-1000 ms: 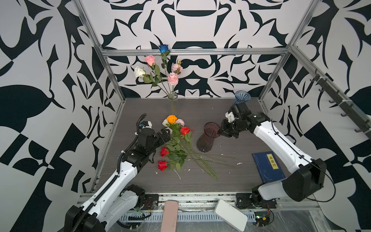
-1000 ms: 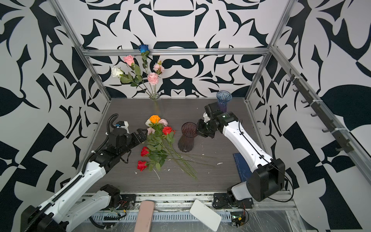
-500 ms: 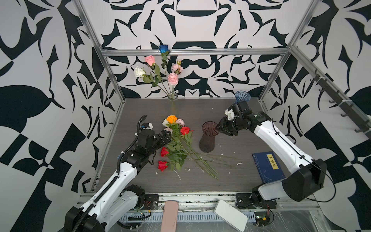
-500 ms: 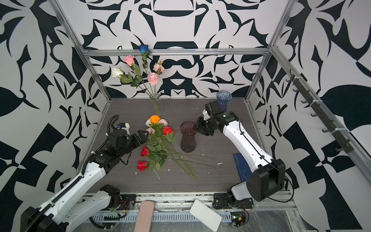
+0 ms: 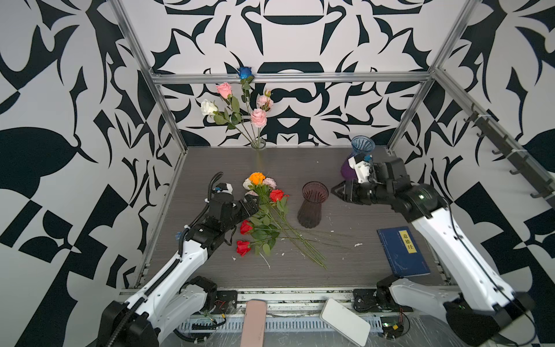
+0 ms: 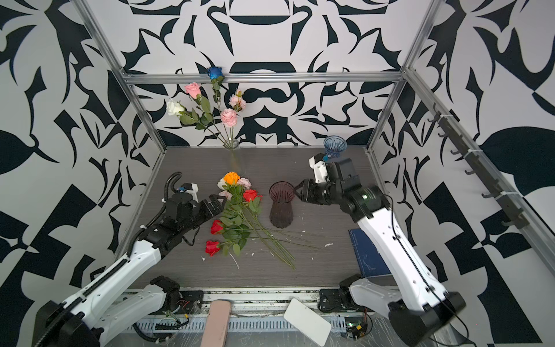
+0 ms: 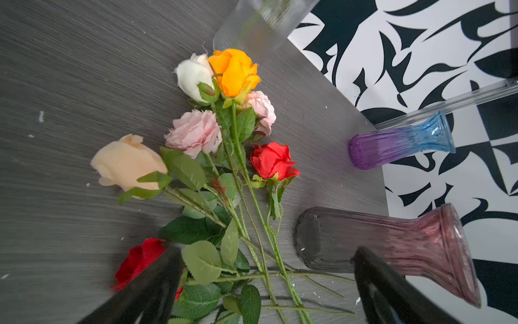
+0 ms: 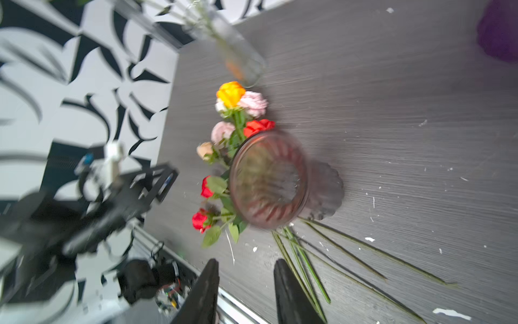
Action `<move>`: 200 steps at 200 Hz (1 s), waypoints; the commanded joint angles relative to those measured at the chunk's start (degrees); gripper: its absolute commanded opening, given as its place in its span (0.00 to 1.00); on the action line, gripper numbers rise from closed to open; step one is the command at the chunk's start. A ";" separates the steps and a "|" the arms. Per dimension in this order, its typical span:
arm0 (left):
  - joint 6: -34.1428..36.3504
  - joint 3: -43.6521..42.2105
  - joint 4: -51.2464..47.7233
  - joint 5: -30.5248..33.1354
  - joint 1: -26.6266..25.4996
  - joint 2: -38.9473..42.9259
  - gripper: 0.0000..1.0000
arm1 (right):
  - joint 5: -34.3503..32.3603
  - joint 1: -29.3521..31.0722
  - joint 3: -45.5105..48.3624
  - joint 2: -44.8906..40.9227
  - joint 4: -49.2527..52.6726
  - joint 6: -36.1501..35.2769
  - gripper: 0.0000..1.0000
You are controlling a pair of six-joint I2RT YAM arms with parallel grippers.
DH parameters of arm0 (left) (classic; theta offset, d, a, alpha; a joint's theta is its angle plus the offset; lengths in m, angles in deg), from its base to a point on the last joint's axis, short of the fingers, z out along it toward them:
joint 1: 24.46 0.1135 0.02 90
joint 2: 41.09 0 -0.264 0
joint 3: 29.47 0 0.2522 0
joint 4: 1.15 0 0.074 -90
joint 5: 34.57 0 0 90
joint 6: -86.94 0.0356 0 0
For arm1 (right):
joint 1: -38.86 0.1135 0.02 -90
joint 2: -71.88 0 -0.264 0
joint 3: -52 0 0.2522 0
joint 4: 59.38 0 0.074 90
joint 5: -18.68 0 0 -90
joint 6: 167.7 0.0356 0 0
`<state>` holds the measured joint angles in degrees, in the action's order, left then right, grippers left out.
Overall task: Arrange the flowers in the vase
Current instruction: 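Release the pink vase and move the right gripper to the rose stems, then hold stems with the right gripper, grasp a red rose with the left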
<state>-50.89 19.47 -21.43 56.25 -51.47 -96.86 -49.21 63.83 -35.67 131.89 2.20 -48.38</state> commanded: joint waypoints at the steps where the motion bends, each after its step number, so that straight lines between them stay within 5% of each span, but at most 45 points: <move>1: 1.45 2.76 3.62 -0.44 -2.86 -3.30 0.99 | 0.47 5.65 5.30 -4.24 0.62 -3.76 0.37; 35: 1.28 4.98 3.54 -2.51 -4.98 -7.88 0.99 | -11.82 22.53 12.62 -4.69 -1.71 0.18 0.37; 77: -1.43 2.43 0.98 -2.38 -4.99 -3.32 0.99 | -23.15 38.31 2.83 14.52 6.48 -2.78 0.37; 100: -4.95 -0.78 -2.82 -2.23 -4.97 2.52 1.00 | -23.75 39.58 -2.99 23.19 10.47 -4.74 0.37; 110: -6.99 -2.82 -3.93 -4.24 -4.92 4.93 0.92 | -23.08 39.54 -3.52 24.55 10.11 -5.11 0.37; 130: -11.37 -6.26 -5.93 -9.17 -5.07 8.34 0.75 | -23.29 39.38 -1.12 22.61 7.20 -3.62 0.37; 152: -24.24 -9.46 -8.30 -13.44 -6.86 10.70 0.73 | -23.50 37.87 4.06 17.88 6.05 1.21 0.37; 181: -45.88 -10.38 -12.23 1.52 -21.76 14.20 0.75 | -24.95 36.42 11.73 8.27 6.03 8.70 0.36; 200: -56.19 -4.46 -19.44 9.69 -30.11 8.10 0.77 | -24.63 34.76 18.14 -0.75 4.82 12.23 0.36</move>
<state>-87.00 9.13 -32.12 54.02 -73.83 -84.11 -72.27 100.13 -23.25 140.31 7.07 -43.27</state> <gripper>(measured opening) 0.761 0.362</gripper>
